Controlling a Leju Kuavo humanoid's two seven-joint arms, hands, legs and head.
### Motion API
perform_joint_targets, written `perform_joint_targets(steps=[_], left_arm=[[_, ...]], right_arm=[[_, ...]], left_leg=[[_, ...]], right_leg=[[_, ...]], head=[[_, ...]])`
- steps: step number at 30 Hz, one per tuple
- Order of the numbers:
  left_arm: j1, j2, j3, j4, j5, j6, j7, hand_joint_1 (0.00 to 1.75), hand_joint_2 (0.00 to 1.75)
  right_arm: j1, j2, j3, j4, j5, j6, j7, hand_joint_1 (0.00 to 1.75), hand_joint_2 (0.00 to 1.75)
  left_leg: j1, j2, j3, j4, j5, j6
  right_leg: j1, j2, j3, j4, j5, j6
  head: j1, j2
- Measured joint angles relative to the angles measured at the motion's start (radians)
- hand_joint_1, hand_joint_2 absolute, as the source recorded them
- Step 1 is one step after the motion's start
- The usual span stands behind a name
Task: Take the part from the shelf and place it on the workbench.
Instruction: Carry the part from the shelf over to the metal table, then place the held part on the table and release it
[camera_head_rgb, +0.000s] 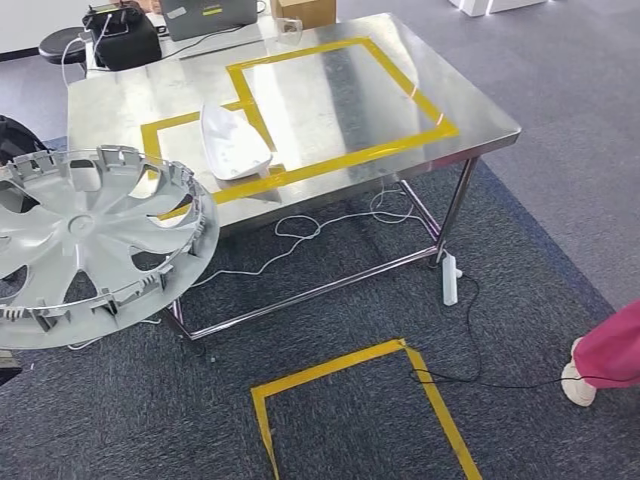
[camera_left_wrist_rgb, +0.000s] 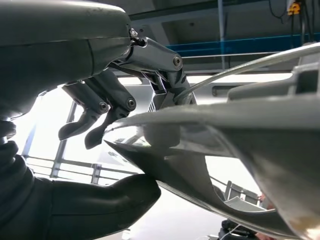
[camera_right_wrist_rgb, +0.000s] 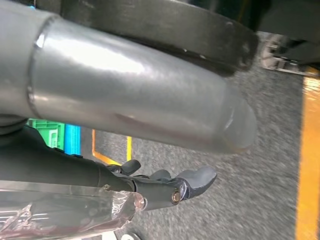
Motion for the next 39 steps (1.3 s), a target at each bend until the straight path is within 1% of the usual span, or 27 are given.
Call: perform_joint_targets(steps=[1,2,4,6,7,8,10,11,12,15,16,17,19,21,22,23,24,25,26,27,29,30,32,33,36,37,39], left_arm=[[0.001,-0.001,0.0,-0.001,0.0,0.002,0.0,1.75,1.75],[0.002,-0.002,0.0,-0.001,0.0,0.003,0.0,1.75,1.75],[0.002,-0.002,0.001,-0.003,0.0,0.005,0.0,1.75,1.75],[0.002,-0.002,0.001,-0.004,-0.001,0.005,0.0,1.75,1.75],[0.002,-0.002,0.001,-0.004,-0.001,0.005,0.0,1.75,1.75],[0.002,-0.002,0.001,-0.004,-0.001,0.005,0.0,1.75,1.75],[0.002,-0.003,0.001,-0.004,0.0,0.005,0.0,1.75,1.75],[0.002,-0.003,0.001,-0.004,0.0,0.005,0.0,1.75,1.75],[0.002,-0.003,0.001,-0.004,0.0,0.005,0.0,1.75,1.75],[0.001,-0.004,0.001,-0.003,0.001,0.007,0.0,1.75,1.75],[0.0,-0.004,0.001,-0.003,0.002,0.008,0.0,1.75,1.75],[-0.001,-0.003,0.001,-0.003,0.004,0.01,-0.001,1.75,1.75],[-0.001,-0.002,0.002,-0.003,0.008,0.012,-0.005,1.75,1.75],[-0.001,-0.002,0.003,-0.003,0.01,0.012,-0.009,1.75,1.75],[-0.001,-0.002,0.003,-0.003,0.011,0.012,-0.011,1.75,1.75],[-0.001,-0.002,0.004,-0.003,0.011,0.012,-0.012,1.75,1.75],[-0.001,-0.002,0.004,-0.003,0.012,0.012,-0.013,1.75,1.75],[-0.001,-0.003,0.004,-0.003,0.014,0.012,-0.014,1.75,1.75],[-0.001,-0.003,0.004,-0.003,0.017,0.012,-0.016,1.75,1.75],[-0.001,-0.002,0.005,-0.002,0.02,0.011,-0.019,1.75,1.75],[-0.001,-0.002,0.009,-0.002,0.024,0.01,-0.026,1.75,1.75],[-0.002,-0.003,0.01,-0.001,0.026,0.01,-0.029,1.75,1.75],[-0.003,-0.004,0.013,0.0,0.029,0.009,-0.035,1.75,1.75],[-0.003,-0.005,0.016,0.001,0.03,0.009,-0.037,1.75,1.75],[-0.002,-0.008,0.024,0.002,0.032,0.009,-0.045,1.75,1.75],[-0.001,-0.009,0.026,0.003,0.032,0.009,-0.048,1.75,1.75],[-0.001,-0.01,0.029,0.005,0.035,0.009,-0.051,1.75,1.75]], right_arm=[[-0.001,0.0,0.0,0.0,0.0,0.0,0.0,0.0,0.0],[-0.004,0.0,0.0,0.0,0.0,0.0,0.002,0.0,0.0],[-0.008,-0.001,0.0,-0.002,0.0,0.0,0.007,0.0,0.0],[-0.01,-0.001,0.0,-0.003,0.0,0.0,0.009,0.0,0.0],[-0.011,-0.001,0.0,-0.003,0.001,0.001,0.009,0.0,0.0],[-0.011,-0.001,0.0,-0.003,0.001,0.001,0.009,0.0,0.0],[-0.009,-0.001,0.0,-0.003,0.002,0.003,0.01,0.0,0.0],[-0.008,-0.001,0.0,-0.003,0.002,0.004,0.011,0.0,0.0],[-0.006,-0.001,0.0,-0.003,0.002,0.004,0.013,0.0,0.0],[-0.004,-0.001,0.0,-0.003,0.003,0.006,0.013,0.0,0.0],[-0.005,-0.001,0.0,-0.003,0.003,0.007,0.012,0.0,0.0],[-0.007,-0.001,0.0,-0.003,0.003,0.009,0.01,0.0,0.0],[-0.013,-0.001,0.0,-0.004,0.003,0.013,0.013,0.0,0.0],[-0.016,-0.001,0.0,-0.005,0.001,0.017,0.017,0.0,0.0],[-0.017,-0.001,0.0,-0.005,0.0,0.018,0.017,0.0,0.0],[-0.018,-0.001,0.0,-0.005,-0.001,0.02,0.017,0.0,0.0],[-0.019,-0.001,0.0,-0.005,-0.002,0.021,0.017,0.0,0.0],[-0.019,-0.001,0.0,-0.005,-0.001,0.022,0.017,0.0,0.0],[-0.02,-0.001,0.0,-0.005,0.0,0.022,0.017,0.0,0.0],[-0.02,-0.001,0.0,-0.005,0.001,0.022,0.017,0.0,0.0],[-0.021,0.0,0.0,-0.005,0.004,0.019,0.017,0.0,0.0],[-0.023,0.0,0.0,-0.005,0.004,0.018,0.017,0.0,0.0],[-0.025,0.0,0.0,-0.006,0.003,0.016,0.017,0.0,0.0],[-0.025,0.001,0.0,-0.006,0.001,0.016,0.017,0.0,0.0],[-0.025,0.001,0.0,-0.006,-0.007,0.016,0.017,0.0,0.0],[-0.026,0.001,0.0,-0.006,-0.009,0.016,0.017,0.0,0.0],[-0.026,0.001,0.0,-0.006,-0.011,0.016,0.017,0.0,0.0]], left_leg=[[-0.001,-0.002,0.001,-0.024,0.029,0.003],[-0.002,-0.004,0.004,-0.032,0.03,0.007],[0.001,-0.009,0.023,-0.034,0.017,0.018],[0.002,-0.01,0.049,-0.036,-0.003,0.031],[0.001,-0.009,0.062,-0.037,-0.016,0.035],[0.0,-0.01,0.075,-0.037,-0.028,0.039],[-0.001,-0.011,0.105,-0.037,-0.054,0.042],[-0.002,-0.012,0.124,-0.037,-0.067,0.042],[-0.002,-0.013,0.144,-0.037,-0.081,0.041],[-0.006,-0.014,0.191,-0.034,-0.121,0.031],[-0.008,-0.014,0.199,-0.035,-0.13,0.026],[-0.009,-0.015,0.206,-0.034,-0.134,0.02],[-0.009,-0.015,0.197,-0.017,-0.124,0.009],[-0.009,-0.014,0.147,0.064,-0.117,-0.002],[-0.008,-0.014,0.11,0.121,-0.132,-0.006],[-0.008,-0.014,0.071,0.176,-0.16,-0.009],[-0.006,-0.014,0.037,0.214,-0.191,-0.012],[-0.005,-0.013,0.015,0.231,-0.207,-0.013],[-0.004,-0.013,0.006,0.22,-0.198,-0.014],[-0.002,-0.013,0.012,0.181,-0.163,-0.015],[0.0,-0.013,0.051,0.057,-0.072,-0.017],[0.0,-0.013,0.067,0.008,-0.053,-0.014],[0.0,-0.014,0.079,-0.035,-0.042,-0.004],[0.0,-0.015,0.08,-0.036,-0.041,-0.002],[0.0,-0.018,0.083,-0.039,-0.03,-0.001],[-0.001,-0.019,0.083,-0.038,-0.03,0.003],[-0.004,-0.02,0.084,-0.038,-0.031,0.01]], right_leg=[[0.002,0.001,0.012,-0.002,-0.009,0.007],[0.004,0.001,0.024,0.001,-0.01,0.013],[0.005,-0.005,0.01,0.044,0.01,0.026],[0.005,-0.017,-0.06,0.157,0.022,0.035],[0.005,-0.022,-0.103,0.216,0.005,0.037],[0.005,-0.025,-0.146,0.263,-0.027,0.038],[0.005,-0.026,-0.206,0.292,-0.092,0.039],[0.005,-0.026,-0.217,0.272,-0.099,0.038],[0.005,-0.026,-0.218,0.229,-0.078,0.036],[0.007,-0.033,-0.203,0.071,0.102,0.023],[0.008,-0.035,-0.199,0.049,0.143,0.018],[0.008,-0.035,-0.197,0.044,0.154,0.014],[0.004,-0.031,-0.187,0.039,0.151,0.007],[-0.003,-0.029,-0.173,0.027,0.148,0.002],[-0.005,-0.028,-0.167,0.022,0.145,-0.002],[-0.006,-0.027,-0.161,0.018,0.141,-0.004],[-0.006,-0.026,-0.156,0.017,0.136,-0.007],[-0.007,-0.025,-0.149,0.016,0.131,-0.008],[-0.007,-0.024,-0.142,0.016,0.125,-0.008],[-0.008,-0.022,-0.135,0.016,0.121,-0.007],[-0.008,-0.019,-0.123,0.017,0.113,0.0],[-0.007,-0.018,-0.121,0.018,0.11,0.005],[-0.004,-0.017,-0.123,0.018,0.104,0.016],[-0.002,-0.018,-0.125,0.017,0.099,0.012],[0.002,-0.021,-0.123,0.011,0.092,-0.024],[0.002,-0.021,-0.12,0.007,0.095,-0.027],[0.0,-0.022,-0.112,-0.004,0.101,-0.015]], head=[[-0.001,0.0],[-0.001,0.0],[0.0,0.0],[0.002,0.0],[0.004,0.0],[0.005,0.0],[0.008,0.0],[0.009,0.0],[0.009,0.0],[0.01,0.0],[0.011,0.0],[0.011,0.0],[0.011,0.0],[0.009,0.0],[0.009,0.0],[0.009,0.0],[0.009,0.0],[0.009,0.0],[0.009,0.0],[0.009,0.0],[0.008,0.0],[0.008,0.0],[0.007,0.0],[0.007,0.0],[0.008,0.0],[0.008,0.0],[0.008,0.0]])
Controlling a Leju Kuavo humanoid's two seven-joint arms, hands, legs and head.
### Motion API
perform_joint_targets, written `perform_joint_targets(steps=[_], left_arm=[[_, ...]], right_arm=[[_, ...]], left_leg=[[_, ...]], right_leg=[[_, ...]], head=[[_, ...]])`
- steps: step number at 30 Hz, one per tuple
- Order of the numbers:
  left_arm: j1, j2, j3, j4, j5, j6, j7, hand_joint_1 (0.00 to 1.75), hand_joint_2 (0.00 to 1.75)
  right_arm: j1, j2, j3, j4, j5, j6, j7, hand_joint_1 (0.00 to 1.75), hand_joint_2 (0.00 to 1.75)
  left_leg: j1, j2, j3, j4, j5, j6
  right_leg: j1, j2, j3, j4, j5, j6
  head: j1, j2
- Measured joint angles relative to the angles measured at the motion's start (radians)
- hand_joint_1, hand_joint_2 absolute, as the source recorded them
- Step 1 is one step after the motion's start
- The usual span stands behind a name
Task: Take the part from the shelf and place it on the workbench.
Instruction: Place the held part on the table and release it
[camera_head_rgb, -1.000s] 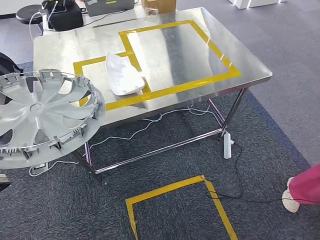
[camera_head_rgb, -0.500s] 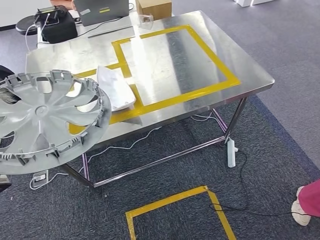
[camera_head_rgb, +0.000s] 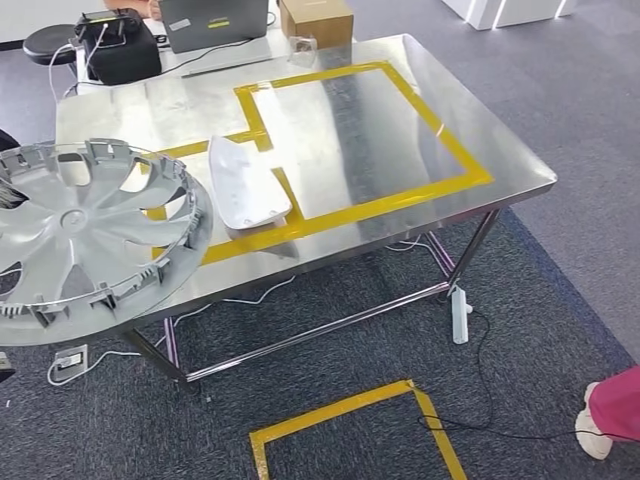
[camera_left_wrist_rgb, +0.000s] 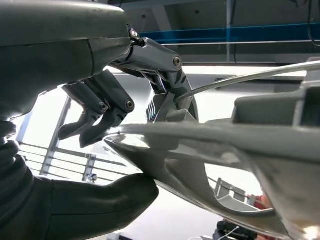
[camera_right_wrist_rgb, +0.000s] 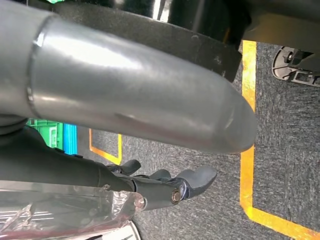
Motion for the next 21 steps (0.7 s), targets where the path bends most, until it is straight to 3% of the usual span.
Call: perform_joint_targets(steps=[5,10,12,14,15,16,17,19,21], left_arm=[[0.0,-0.001,0.007,0.004,0.005,-0.001,-0.003,1.75,1.75],[0.0,0.0,0.012,0.004,0.006,-0.001,-0.003,1.75,1.75],[0.0,0.0,0.015,0.004,0.006,-0.001,-0.004,1.75,1.75],[0.0,-0.001,0.016,0.004,0.006,-0.002,-0.008,1.75,1.75],[0.0,-0.002,0.016,0.005,0.006,-0.003,-0.011,1.75,1.75],[0.0,-0.003,0.016,0.005,0.006,-0.003,-0.014,1.75,1.75],[0.0,-0.005,0.017,0.006,0.006,-0.004,-0.017,1.75,1.75],[-0.001,-0.008,0.018,0.007,0.006,-0.006,-0.02,1.75,1.75],[-0.003,-0.009,0.02,0.007,0.006,-0.008,-0.021,1.75,1.75]], right_arm=[[0.0,0.003,-0.001,0.0,-0.002,0.002,0.0,0.0,0.0],[-0.001,0.006,-0.001,0.0,-0.002,0.003,0.0,0.0,0.0],[-0.002,0.006,-0.001,0.0,-0.002,0.003,0.0,0.0,0.0],[-0.002,0.006,-0.001,0.0,-0.002,0.003,0.0,0.0,0.0],[-0.001,0.006,-0.002,0.0,-0.002,0.003,0.0,0.0,0.0],[0.0,0.006,-0.002,0.0,-0.002,0.004,0.0,0.0,0.0],[0.0,0.006,-0.002,0.0,-0.001,0.004,0.0,0.0,0.0],[0.0,0.006,-0.002,0.0,0.0,0.004,0.001,0.0,0.0],[-0.003,0.006,-0.002,0.0,0.002,0.004,0.0,0.0,0.0]], left_leg=[[-0.007,0.0,0.0,0.002,-0.003,0.015],[-0.008,0.004,0.007,-0.009,-0.002,0.035],[-0.004,0.013,0.014,-0.017,0.001,0.044],[-0.005,0.02,0.015,-0.017,-0.001,0.047],[-0.006,0.024,0.016,-0.017,-0.003,0.046],[-0.006,0.026,0.017,-0.017,-0.005,0.044],[-0.006,0.028,0.02,-0.016,-0.007,0.04],[-0.005,0.031,0.028,-0.015,-0.013,0.03],[-0.007,0.033,0.031,-0.01,-0.019,0.018]], right_leg=[[-0.009,0.0,0.016,-0.015,0.011,0.05],[-0.014,-0.001,0.01,-0.005,-0.001,0.073],[-0.013,-0.003,-0.033,0.081,-0.047,0.072],[-0.012,-0.004,-0.104,0.221,-0.107,0.068],[-0.012,-0.004,-0.13,0.269,-0.12,0.067],[-0.012,-0.005,-0.14,0.283,-0.115,0.065],[-0.012,-0.006,-0.129,0.256,-0.09,0.063],[-0.011,-0.013,-0.063,0.125,-0.026,0.058],[-0.009,-0.019,-0.01,0.028,0.003,0.052]], head=[[-0.001,0.0],[0.0,0.0],[0.002,0.0],[0.004,0.0],[0.003,0.0],[0.004,0.0],[0.003,0.0],[0.003,0.0],[0.002,0.0]])
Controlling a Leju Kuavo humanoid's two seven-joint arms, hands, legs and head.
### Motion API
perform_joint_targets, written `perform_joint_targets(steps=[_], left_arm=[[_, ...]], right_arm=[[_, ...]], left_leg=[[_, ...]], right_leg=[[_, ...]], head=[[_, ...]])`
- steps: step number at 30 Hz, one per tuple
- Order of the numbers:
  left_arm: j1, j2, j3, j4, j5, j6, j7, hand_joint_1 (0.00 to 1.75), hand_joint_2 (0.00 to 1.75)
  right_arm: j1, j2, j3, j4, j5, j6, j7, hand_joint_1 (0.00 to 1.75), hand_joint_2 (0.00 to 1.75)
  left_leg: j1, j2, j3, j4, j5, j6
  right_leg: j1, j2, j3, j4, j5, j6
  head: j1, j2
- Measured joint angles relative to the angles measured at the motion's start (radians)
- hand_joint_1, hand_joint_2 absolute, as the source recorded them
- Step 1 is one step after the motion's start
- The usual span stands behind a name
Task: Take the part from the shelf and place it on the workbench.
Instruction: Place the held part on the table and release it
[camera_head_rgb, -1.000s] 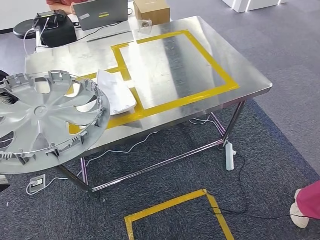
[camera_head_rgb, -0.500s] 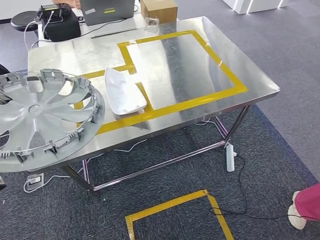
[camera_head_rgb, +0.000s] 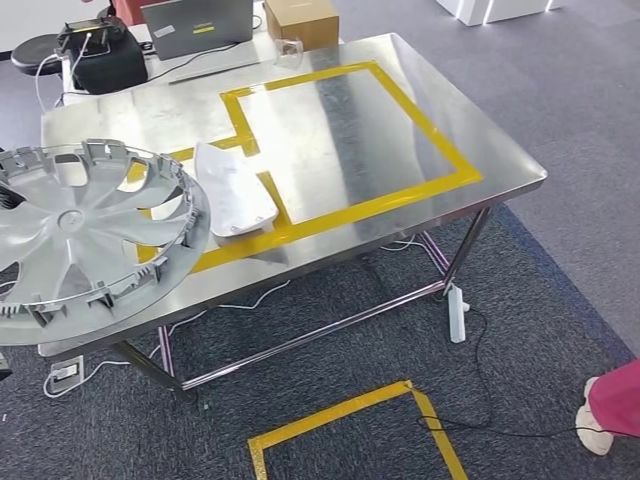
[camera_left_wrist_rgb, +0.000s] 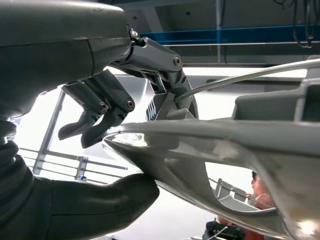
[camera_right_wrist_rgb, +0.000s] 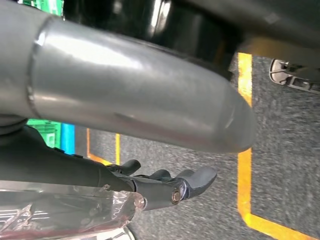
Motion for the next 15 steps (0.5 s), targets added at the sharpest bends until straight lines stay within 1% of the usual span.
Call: perform_joint_targets(steps=[1,2,4,6,8,10,12,15], left_arm=[[-0.001,0.0,0.001,0.0,0.0,-0.002,0.0,1.75,1.75],[-0.002,0.0,0.001,0.0,0.0,-0.003,0.0,1.75,1.75],[-0.004,0.0,0.001,0.0,0.0,-0.005,0.0,1.75,1.75],[-0.007,0.0,0.001,0.0,0.0,-0.006,-0.001,1.75,1.75],[-0.009,0.0,0.001,0.0,0.0,-0.006,-0.001,1.75,1.75],[-0.01,0.0,0.001,0.001,0.0,-0.006,-0.001,1.75,1.75],[-0.01,0.0,0.001,0.002,0.004,-0.008,-0.001,1.75,1.75],[-0.013,0.0,0.0,0.005,0.03,-0.026,-0.005,1.75,1.75]], right_arm=[[-0.001,0.0,0.0,0.0,0.001,0.0,0.0,0.0,0.0],[-0.002,0.0,0.0,0.0,0.001,-0.001,0.0,0.0,0.0],[-0.002,0.0,0.0,0.0,0.003,-0.002,0.002,0.0,0.0],[-0.002,0.0,0.0,0.0,0.005,-0.003,0.003,0.0,0.0],[-0.003,0.0,0.0,0.0,0.007,-0.003,0.003,0.0,0.0],[-0.004,0.0,0.0,0.0,0.009,-0.004,0.003,0.0,0.0],[-0.005,0.0,0.0,0.0,0.009,-0.004,0.003,0.0,0.0],[-0.006,0.0,0.0,0.0,0.009,-0.004,0.003,0.0,0.0]], left_leg=[[-0.002,0.0,-0.001,0.002,0.0,0.0],[-0.002,0.0,-0.002,0.003,0.002,0.002],[-0.002,0.001,0.001,-0.002,0.005,0.01],[0.0,0.001,0.004,-0.009,0.007,0.008],[0.002,0.001,0.006,-0.014,0.008,0.0],[0.004,0.001,0.006,-0.016,0.009,-0.013],[0.006,0.001,0.006,-0.017,0.008,-0.023],[0.007,0.001,0.006,-0.017,0.008,-0.027]], right_leg=[[0.001,-0.001,0.009,-0.015,-0.001,-0.001],[0.001,0.001,0.01,-0.018,0.001,-0.001],[0.003,0.004,0.009,-0.019,0.002,-0.002],[0.006,0.006,0.009,-0.019,-0.001,-0.007],[0.008,0.006,0.009,-0.018,-0.003,-0.012],[0.011,0.005,0.008,-0.018,-0.004,-0.016],[0.013,0.005,0.008,-0.017,-0.004,-0.018],[0.013,0.004,0.009,-0.018,-0.003,-0.02]], head=[[-0.001,0.0],[-0.001,0.0],[-0.002,0.0],[-0.002,0.0],[-0.001,0.0],[-0.001,0.0],[-0.001,0.0],[0.0,0.0]])
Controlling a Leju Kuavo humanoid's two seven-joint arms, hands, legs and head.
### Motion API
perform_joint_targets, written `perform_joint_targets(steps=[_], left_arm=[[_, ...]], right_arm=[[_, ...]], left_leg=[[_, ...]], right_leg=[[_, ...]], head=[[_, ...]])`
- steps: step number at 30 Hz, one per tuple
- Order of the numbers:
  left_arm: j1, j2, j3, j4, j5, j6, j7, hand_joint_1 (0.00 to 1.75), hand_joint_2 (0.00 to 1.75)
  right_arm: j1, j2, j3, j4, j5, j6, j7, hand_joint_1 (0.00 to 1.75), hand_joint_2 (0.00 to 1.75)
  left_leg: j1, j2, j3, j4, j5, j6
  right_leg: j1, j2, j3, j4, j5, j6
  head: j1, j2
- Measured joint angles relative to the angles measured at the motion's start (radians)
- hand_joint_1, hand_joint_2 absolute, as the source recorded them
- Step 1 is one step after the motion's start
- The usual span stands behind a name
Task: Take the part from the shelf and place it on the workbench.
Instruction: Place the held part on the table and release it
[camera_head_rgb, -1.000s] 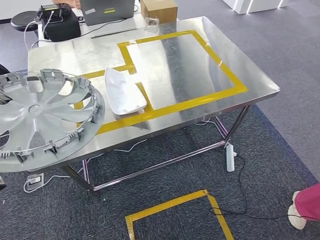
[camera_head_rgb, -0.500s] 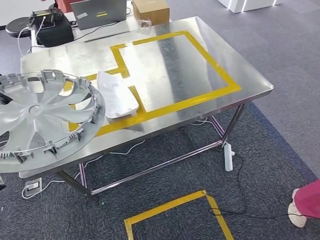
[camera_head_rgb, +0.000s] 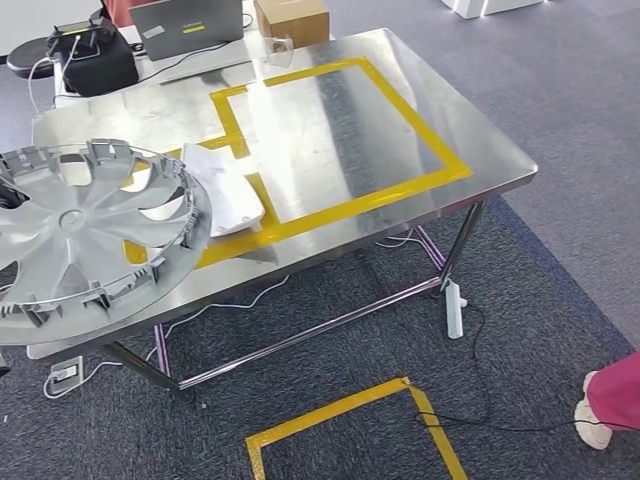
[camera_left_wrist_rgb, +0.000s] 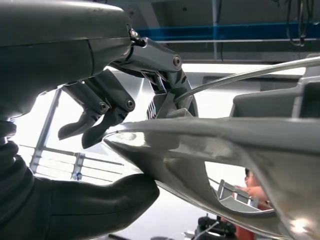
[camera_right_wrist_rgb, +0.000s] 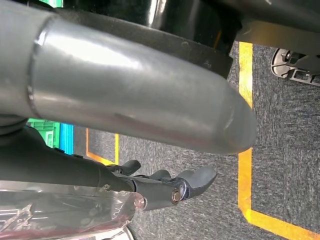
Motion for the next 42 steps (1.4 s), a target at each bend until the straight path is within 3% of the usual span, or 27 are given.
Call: perform_joint_targets(steps=[6,13,21,27,33,42], left_arm=[[-0.058,0.0,-0.039,0.011,0.061,-0.051,-0.013,1.75,1.75],[-0.236,0.026,-0.197,0.047,0.035,-0.094,0.021,1.75,1.75],[-0.332,0.053,-0.304,0.087,0.021,-0.106,0.035,1.75,1.75],[-0.478,0.049,-0.429,0.167,0.001,-0.151,0.071,1.75,1.75],[-0.629,0.009,-0.622,0.304,-0.026,-0.203,0.141,1.75,1.75],[-0.77,-0.117,-0.867,0.463,-0.101,-0.225,0.278,1.75,1.75]], right_arm=[[-0.004,0.0,0.0,0.0,0.011,0.011,0.0,0.0,0.0],[-0.013,0.0,0.0,-0.003,0.018,0.03,0.0,0.0,0.0],[-0.014,0.0,0.0,-0.003,0.017,0.034,0.0,0.0,0.0],[-0.014,0.0,-0.001,-0.003,0.001,0.04,0.0,0.0,0.0],[-0.008,0.004,-0.021,-0.003,-0.038,0.038,0.0,0.0,0.0],[0.005,0.019,-0.056,-0.003,-0.066,0.028,0.0,0.0,0.0]], left_leg=[[-0.001,0.0,0.0,0.001,0.001,0.001],[-0.002,0.0,0.0,0.001,0.002,0.003],[-0.002,0.001,-0.001,0.001,0.002,0.004],[-0.003,0.002,-0.002,0.002,0.004,0.005],[-0.004,0.002,-0.003,0.002,0.005,0.007],[-0.007,0.002,-0.005,0.002,0.006,0.008]], right_leg=[[-0.001,-0.002,0.003,-0.006,0.004,0.001],[-0.002,-0.002,0.006,-0.011,0.01,0.004],[-0.002,-0.001,0.005,-0.012,0.01,0.005],[-0.003,0.0,0.004,-0.013,0.012,0.005],[-0.003,0.0,0.004,-0.015,0.014,0.007],[-0.007,0.0,0.003,-0.016,0.016,0.009]], head=[[0.0,0.0],[0.0,0.0],[0.0,0.0],[0.0,0.0],[0.0,0.0],[0.0,0.0]])
